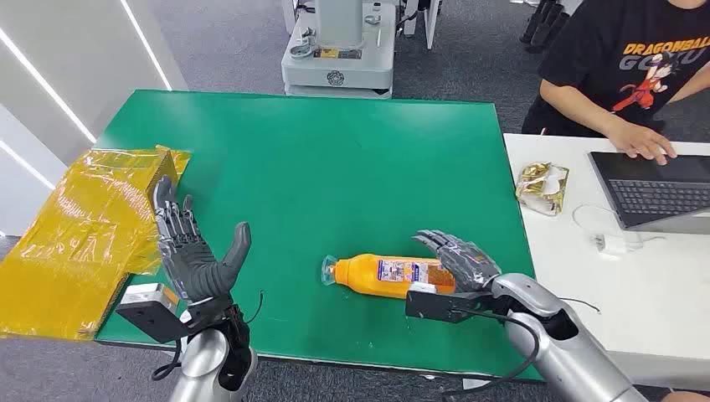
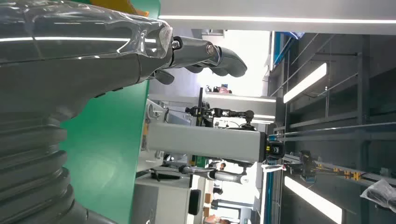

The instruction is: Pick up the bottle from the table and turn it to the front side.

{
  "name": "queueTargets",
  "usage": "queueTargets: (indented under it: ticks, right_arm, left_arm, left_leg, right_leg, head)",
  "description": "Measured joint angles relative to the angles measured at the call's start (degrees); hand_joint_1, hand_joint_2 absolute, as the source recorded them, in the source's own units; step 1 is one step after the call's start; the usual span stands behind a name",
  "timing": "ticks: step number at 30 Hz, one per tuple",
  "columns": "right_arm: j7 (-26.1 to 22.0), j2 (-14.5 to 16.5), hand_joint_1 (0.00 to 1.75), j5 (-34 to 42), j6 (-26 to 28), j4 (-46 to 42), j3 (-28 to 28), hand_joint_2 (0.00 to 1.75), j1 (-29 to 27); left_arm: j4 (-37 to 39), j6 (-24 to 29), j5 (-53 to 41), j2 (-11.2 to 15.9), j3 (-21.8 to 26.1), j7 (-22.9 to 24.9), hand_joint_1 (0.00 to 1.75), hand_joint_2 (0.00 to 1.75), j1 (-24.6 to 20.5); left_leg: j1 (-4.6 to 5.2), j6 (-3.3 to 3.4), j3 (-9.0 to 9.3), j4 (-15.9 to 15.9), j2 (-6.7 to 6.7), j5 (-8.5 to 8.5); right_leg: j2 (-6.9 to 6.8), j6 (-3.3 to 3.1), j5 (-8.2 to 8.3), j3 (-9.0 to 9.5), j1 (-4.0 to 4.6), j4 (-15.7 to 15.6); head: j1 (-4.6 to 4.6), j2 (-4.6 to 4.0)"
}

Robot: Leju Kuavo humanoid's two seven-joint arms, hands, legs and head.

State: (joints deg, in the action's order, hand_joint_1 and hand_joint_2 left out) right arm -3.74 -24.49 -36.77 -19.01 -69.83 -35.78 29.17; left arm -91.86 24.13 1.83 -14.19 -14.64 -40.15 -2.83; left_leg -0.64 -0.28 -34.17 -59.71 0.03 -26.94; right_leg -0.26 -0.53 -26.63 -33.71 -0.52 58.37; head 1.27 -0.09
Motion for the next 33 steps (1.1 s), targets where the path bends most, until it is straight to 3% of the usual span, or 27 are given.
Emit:
queueTargets:
  ticks: [4, 8, 10, 17, 24, 33]
  right_arm:
    - [0.0, 0.0, 0.00, 0.1, -0.1, 0.0, 0.0, 1.75, 0.0]
    - [1.0, -3.9, 0.00, 5.6, -5.6, 0.4, -3.3, 1.75, 4.5]
    - [1.6, -4.5, 0.00, 6.8, -5.9, 1.2, -5.1, 1.75, 5.8]
    - [1.5, -4.6, 0.00, 8.0, -4.1, 6.2, -8.3, 1.75, 8.4]
    - [-0.1, -4.5, 0.00, 7.3, 3.5, 8.9, -10.0, 1.75, 6.7]
    - [-0.4, -3.4, 0.00, 6.6, 3.0, 10.3, -11.5, 1.75, 6.7]
  left_arm:
    - [0.0, 0.0, 0.0, 0.0, 0.0, 0.0, 0.00, 1.75, 0.0]
    - [0.1, -0.1, 1.0, -0.5, 0.0, 0.0, 0.00, 1.75, -1.3]
    - [0.1, 0.0, 1.1, -0.5, 0.0, 0.0, 0.00, 1.75, -1.5]
    - [0.1, 0.7, 1.2, -0.5, 0.0, 0.0, 0.00, 1.75, -1.4]
    - [0.1, -1.0, 1.0, -0.7, 0.0, 0.0, 0.00, 1.75, -0.9]
    - [0.2, -1.7, 1.0, -0.8, 0.0, 0.0, 0.00, 1.75, -1.0]
  left_leg:
    - [0.00, 0.00, 0.00, 0.0, 0.00, 0.00]
    - [-0.02, 0.00, 0.00, 0.0, 0.03, 0.01]
    - [-0.03, 0.01, 0.00, 0.0, 0.00, 0.02]
    - [-0.02, 0.02, -0.04, 0.0, -0.03, 0.04]
    - [-0.01, 0.04, -0.05, 0.0, -0.03, 0.03]
    - [-0.02, 0.03, -0.04, 0.0, -0.01, 0.03]
  right_leg:
    - [0.00, 0.00, 0.00, 0.00, 0.00, 0.0]
    - [0.03, -0.01, 0.00, -0.02, 0.01, 0.0]
    - [-0.02, -0.01, 0.00, -0.02, 0.02, 0.0]
    - [-0.07, -0.01, 0.00, -0.01, 0.03, 0.0]
    - [-0.08, -0.01, 0.00, -0.02, 0.02, 0.0]
    - [-0.06, -0.01, 0.00, -0.02, 0.03, 0.0]
  head:
    - [0.00, 0.00]
    - [0.01, 0.00]
    - [0.01, 0.00]
    - [0.00, 0.00]
    - [0.01, 0.00]
    - [0.02, 0.00]
